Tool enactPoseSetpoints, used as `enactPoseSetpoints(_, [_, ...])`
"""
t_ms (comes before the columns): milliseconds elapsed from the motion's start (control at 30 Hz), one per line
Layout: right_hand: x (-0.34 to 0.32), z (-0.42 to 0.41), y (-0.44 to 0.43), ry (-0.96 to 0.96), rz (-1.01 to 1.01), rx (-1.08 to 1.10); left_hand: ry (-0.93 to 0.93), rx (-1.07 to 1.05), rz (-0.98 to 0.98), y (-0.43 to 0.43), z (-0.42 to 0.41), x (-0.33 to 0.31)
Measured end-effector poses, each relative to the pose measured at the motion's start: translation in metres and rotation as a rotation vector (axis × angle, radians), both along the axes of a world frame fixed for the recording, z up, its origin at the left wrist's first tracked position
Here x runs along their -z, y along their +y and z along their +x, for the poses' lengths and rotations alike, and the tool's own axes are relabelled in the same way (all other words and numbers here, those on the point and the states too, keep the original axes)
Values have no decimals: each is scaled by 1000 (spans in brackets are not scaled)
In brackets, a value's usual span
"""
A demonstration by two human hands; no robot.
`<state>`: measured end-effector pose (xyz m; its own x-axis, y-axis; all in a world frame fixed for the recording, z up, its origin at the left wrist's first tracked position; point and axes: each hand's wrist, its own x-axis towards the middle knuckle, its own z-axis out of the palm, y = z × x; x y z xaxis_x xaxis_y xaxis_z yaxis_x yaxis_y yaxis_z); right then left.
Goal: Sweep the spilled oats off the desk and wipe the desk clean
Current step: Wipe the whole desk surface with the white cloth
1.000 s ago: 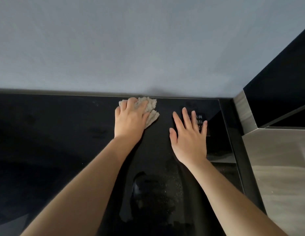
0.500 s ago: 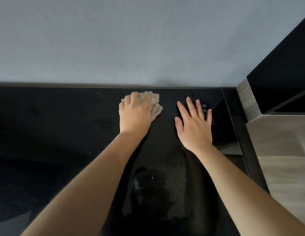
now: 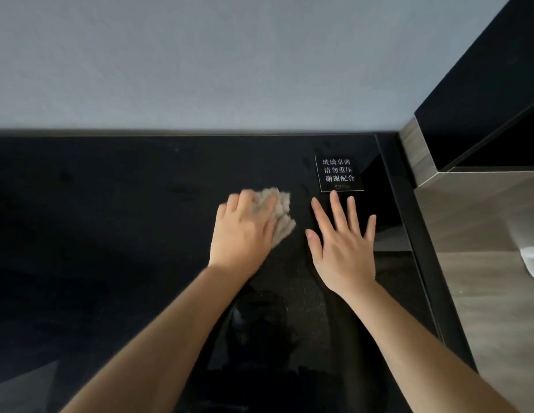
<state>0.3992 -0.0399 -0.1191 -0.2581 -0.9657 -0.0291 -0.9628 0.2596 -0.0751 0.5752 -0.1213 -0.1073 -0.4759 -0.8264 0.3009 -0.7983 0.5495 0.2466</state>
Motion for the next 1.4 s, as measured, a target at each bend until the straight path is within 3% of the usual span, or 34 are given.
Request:
enactPoseSetpoints(167, [-3, 1, 0, 0, 5, -16, -19, 160, 16, 66, 25, 4])
enactPoseSetpoints(333, [-2, 0, -1, 11, -7, -11, -66, -78, 28, 10, -2, 0])
enactPoseSetpoints(567, [-2, 0, -1, -5, 22, -18, -32, 89, 26, 97, 35, 2])
enactPoseSetpoints(767, [-10, 9, 43, -45, 29, -22, -13, -135, 106, 66, 22, -2])
enactPoseSetpoints(1000, [-11, 44, 152, -73, 56, -51, 21, 45, 110, 182, 68, 1])
enactPoseSetpoints(1167, [-5, 43, 155, -24, 36, -65, -35, -97, 144, 153, 47, -5])
enactPoseSetpoints(1400, [-6, 43, 155, -32, 38, -53, -14, 44, 116, 282, 72, -7])
